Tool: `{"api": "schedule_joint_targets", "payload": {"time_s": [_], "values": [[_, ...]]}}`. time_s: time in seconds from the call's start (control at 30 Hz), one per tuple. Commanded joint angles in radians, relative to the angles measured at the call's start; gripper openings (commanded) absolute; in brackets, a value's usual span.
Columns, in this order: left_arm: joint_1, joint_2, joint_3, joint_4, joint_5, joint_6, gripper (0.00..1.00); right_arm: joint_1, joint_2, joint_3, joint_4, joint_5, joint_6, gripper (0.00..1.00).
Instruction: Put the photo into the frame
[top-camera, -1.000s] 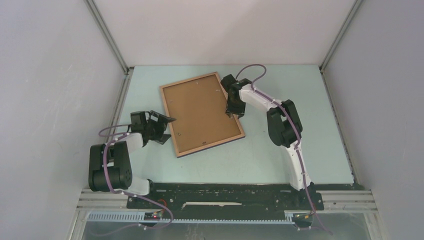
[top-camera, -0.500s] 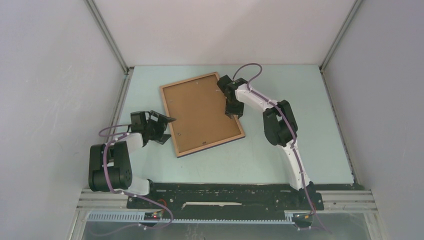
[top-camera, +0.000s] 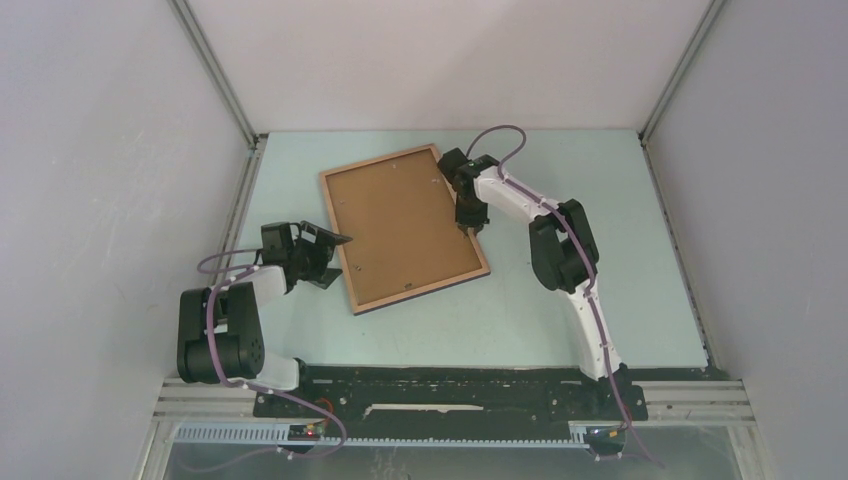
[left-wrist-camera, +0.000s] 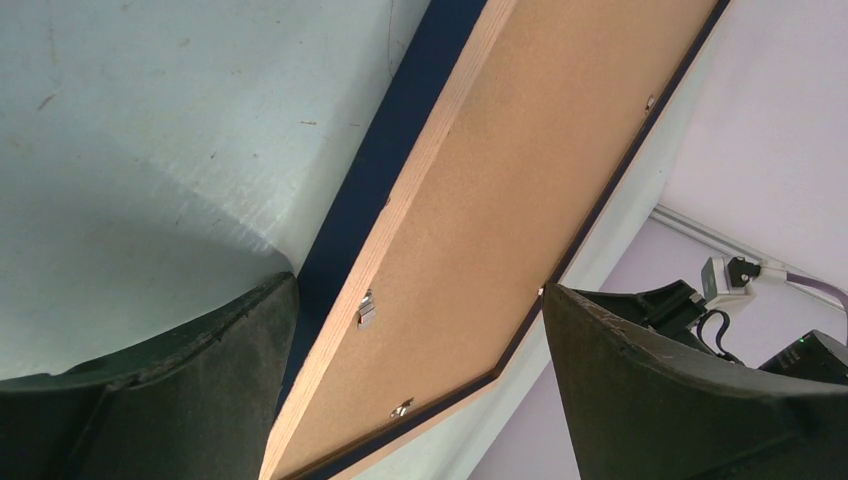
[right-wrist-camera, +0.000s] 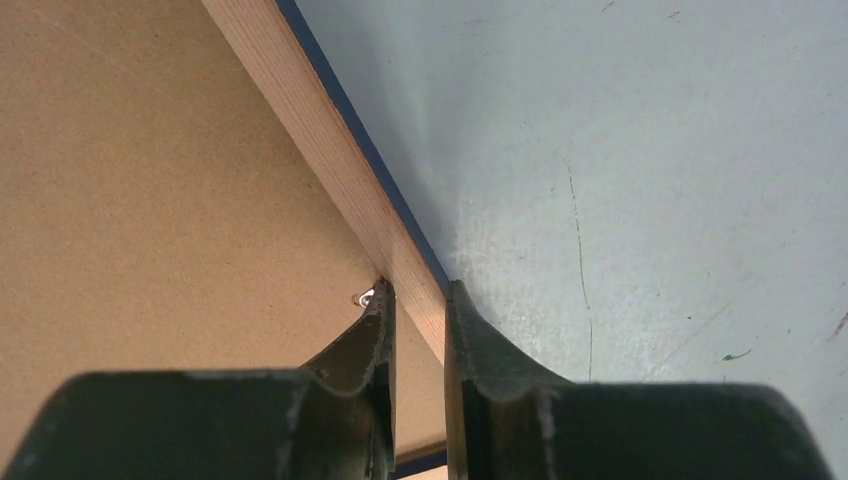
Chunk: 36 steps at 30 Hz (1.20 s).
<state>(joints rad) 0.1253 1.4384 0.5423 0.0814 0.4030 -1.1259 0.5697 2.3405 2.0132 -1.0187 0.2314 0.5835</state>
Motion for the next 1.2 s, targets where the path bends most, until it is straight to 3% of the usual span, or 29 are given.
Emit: {"api": "schedule_joint_targets", "payload": {"time_s": [0.0, 0.07, 0.27, 0.4, 0.6, 0.77, 0.87, 0.97, 1.17], "values": [[-0.009, -0.003, -0.02, 0.011, 0.017, -0.011, 0.95, -0.002, -0.021, -0.064, 0.081, -0.084, 0.049, 0.3], [-0.009, -0.001, -0.019, 0.01, 0.015, -0.005, 0.95, -0.011, -0.072, -0.095, 0.111, -0.096, 0.038, 0.42], [-0.008, 0.0, -0.01, -0.002, 0.003, 0.012, 0.96, -0.035, -0.215, -0.262, 0.302, -0.126, -0.027, 0.63], [-0.003, 0.007, 0.007, -0.03, -0.008, 0.036, 0.99, -0.052, -0.135, -0.14, 0.261, -0.105, -0.106, 0.72], [0.01, 0.031, 0.045, -0.055, -0.005, 0.076, 1.0, -0.046, 0.056, 0.104, 0.145, -0.082, -0.177, 0.72], [0.023, 0.064, 0.065, -0.06, 0.002, 0.098, 1.0, -0.05, 0.08, 0.113, 0.164, -0.092, -0.146, 0.61], [0.024, 0.086, 0.078, -0.06, 0.007, 0.107, 1.0, -0.061, 0.063, 0.061, 0.174, -0.101, -0.106, 0.44], [0.024, 0.109, 0.09, -0.057, 0.02, 0.117, 1.0, -0.069, 0.014, -0.052, 0.194, -0.121, -0.063, 0.29], [0.014, 0.165, 0.131, -0.031, 0.097, 0.139, 0.99, -0.061, -0.25, -0.42, 0.325, -0.193, -0.006, 0.13]]}}
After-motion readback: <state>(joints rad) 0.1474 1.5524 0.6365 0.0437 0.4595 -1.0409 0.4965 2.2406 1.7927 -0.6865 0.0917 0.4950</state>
